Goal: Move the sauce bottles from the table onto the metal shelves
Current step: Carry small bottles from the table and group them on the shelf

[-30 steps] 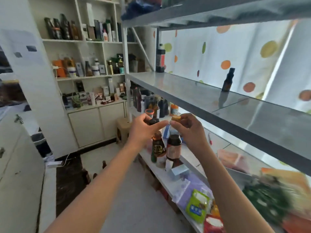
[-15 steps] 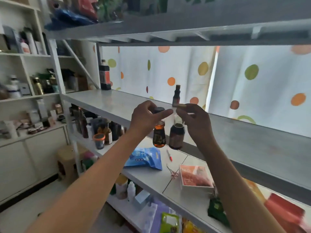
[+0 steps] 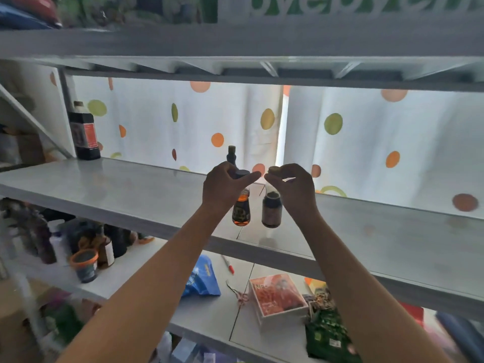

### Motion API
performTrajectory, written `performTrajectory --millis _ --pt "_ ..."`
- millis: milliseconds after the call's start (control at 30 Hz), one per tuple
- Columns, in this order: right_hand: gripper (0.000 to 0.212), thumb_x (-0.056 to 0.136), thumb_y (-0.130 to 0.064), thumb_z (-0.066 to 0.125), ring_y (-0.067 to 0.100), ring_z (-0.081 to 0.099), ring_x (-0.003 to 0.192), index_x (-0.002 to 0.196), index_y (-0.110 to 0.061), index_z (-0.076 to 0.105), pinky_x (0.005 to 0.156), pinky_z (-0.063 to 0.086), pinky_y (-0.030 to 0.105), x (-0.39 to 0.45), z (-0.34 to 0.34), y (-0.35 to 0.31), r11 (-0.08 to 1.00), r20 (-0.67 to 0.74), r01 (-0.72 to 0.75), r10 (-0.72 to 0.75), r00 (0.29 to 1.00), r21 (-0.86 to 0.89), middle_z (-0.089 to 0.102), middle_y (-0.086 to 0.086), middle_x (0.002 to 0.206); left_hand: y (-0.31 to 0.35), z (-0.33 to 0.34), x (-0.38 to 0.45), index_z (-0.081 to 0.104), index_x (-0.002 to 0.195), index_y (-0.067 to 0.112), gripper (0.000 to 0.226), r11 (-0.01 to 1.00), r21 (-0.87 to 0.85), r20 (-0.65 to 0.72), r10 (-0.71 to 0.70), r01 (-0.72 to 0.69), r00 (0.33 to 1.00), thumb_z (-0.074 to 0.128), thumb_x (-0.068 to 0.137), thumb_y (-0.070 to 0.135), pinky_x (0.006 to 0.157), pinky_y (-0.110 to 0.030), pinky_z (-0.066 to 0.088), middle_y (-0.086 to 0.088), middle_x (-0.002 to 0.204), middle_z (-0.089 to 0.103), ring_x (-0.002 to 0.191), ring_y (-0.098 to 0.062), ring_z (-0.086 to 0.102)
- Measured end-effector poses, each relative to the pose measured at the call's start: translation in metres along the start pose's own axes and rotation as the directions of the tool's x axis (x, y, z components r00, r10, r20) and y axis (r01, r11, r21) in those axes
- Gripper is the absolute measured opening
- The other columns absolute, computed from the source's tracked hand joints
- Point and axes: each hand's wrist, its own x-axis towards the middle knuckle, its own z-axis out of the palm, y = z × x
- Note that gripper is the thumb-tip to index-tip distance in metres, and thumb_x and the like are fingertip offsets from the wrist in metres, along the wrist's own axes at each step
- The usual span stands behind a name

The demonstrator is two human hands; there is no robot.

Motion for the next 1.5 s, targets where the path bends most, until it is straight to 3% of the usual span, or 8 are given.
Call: performTrajectory --millis 167,267,433,600,733,967,1300,1500 --pt "0.021 0.082 -0.035 0.078 0.009 0.064 0.089 0.093 -0.022 0.065 0.075 0.049 0.025 -0.009 0.006 0.016 0.996 -0.018 -0.092 0.092 0.996 -0.005 0.069 -0.008 0.096 -0.019 0.018 0.003 0.062 0.106 0.016 0.052 0.996 -0.029 0.056 -0.083 0.085 0.995 0.070 0.077 0.059 0.071 -0.019 0.041 0.015 0.077 0.057 0.086 -0.011 0.062" --pt "0.023 0.085 -0.038 0.075 0.009 0.063 0.088 0.098 -0.023 0.065 0.068 0.047 0.021 -0.014 0.011 0.018 0.994 -0.005 -0.114 0.114 0.993 0.003 0.068 -0.008 0.099 -0.025 0.022 -0.003 0.057 0.126 0.015 0.065 0.993 -0.102 0.080 -0.055 0.063 0.995 0.071 0.078 0.056 0.071 -0.016 0.041 0.016 0.084 0.059 0.086 -0.005 0.060" --pt "0.023 0.085 -0.036 0.074 0.007 0.064 0.088 0.101 -0.021 0.067 0.072 0.047 0.023 -0.020 0.012 0.022 0.992 0.004 -0.122 0.122 0.993 -0.022 0.068 -0.010 0.097 -0.044 0.022 -0.010 0.061 0.108 0.018 0.045 0.974 -0.157 0.277 -0.116 0.163 0.954 0.074 0.079 0.049 0.086 -0.029 0.052 0.008 0.102 0.062 0.097 -0.010 0.059" --pt "0.040 0.079 -0.028 0.080 0.013 0.066 0.091 0.115 -0.018 0.066 0.075 0.049 0.023 -0.031 0.000 0.036 0.981 0.105 -0.132 0.148 0.983 -0.145 0.071 -0.001 0.098 -0.070 0.015 -0.023 0.065 0.104 0.013 0.035 0.975 -0.109 0.384 -0.140 0.195 0.913 0.081 0.074 0.015 0.080 -0.032 0.056 0.000 0.102 0.068 0.095 -0.018 0.066" --pt "0.043 0.075 -0.016 0.082 0.015 0.071 0.093 0.115 -0.012 0.069 0.085 0.055 0.030 -0.038 -0.002 0.048 0.970 0.198 -0.155 0.192 0.961 -0.190 0.075 0.000 0.101 -0.081 0.018 -0.029 0.068 0.099 0.015 0.031 0.993 -0.028 0.344 -0.099 0.115 0.934 0.083 0.073 0.020 0.079 -0.030 0.052 0.002 0.097 0.071 0.088 -0.014 0.067" --pt "0.049 0.077 -0.021 0.083 0.021 0.070 0.095 0.121 -0.013 0.063 0.086 0.058 0.039 -0.021 0.018 0.065 0.954 0.203 -0.128 0.186 0.961 -0.269 0.074 0.003 0.108 -0.087 0.033 -0.004 0.066 0.104 0.011 0.031 0.995 0.094 0.283 0.001 -0.029 0.959 0.079 0.078 0.022 0.078 -0.025 0.046 -0.004 0.104 0.071 0.090 -0.015 0.065" --pt "0.047 0.071 -0.019 0.081 0.025 0.066 0.094 0.112 -0.021 0.059 0.086 0.057 0.045 0.059 0.059 0.098 0.941 0.239 -0.193 0.262 0.935 -0.279 0.069 0.005 0.102 -0.103 0.070 0.073 0.068 0.099 0.008 0.035 0.991 0.125 0.261 -0.086 0.055 0.962 0.081 0.073 0.026 0.082 -0.034 0.050 -0.006 0.098 0.071 0.094 -0.022 0.065" --pt "0.047 0.080 -0.021 0.076 0.021 0.060 0.088 0.123 -0.018 0.057 0.060 0.041 0.021 0.115 0.088 0.127 0.945 0.281 -0.189 0.263 0.923 -0.266 0.065 0.005 0.102 -0.117 0.092 0.120 0.071 0.098 0.010 0.028 0.990 0.095 0.196 -0.125 0.108 0.973 0.081 0.075 0.022 0.079 -0.028 0.046 -0.005 0.100 0.071 0.092 -0.021 0.065"
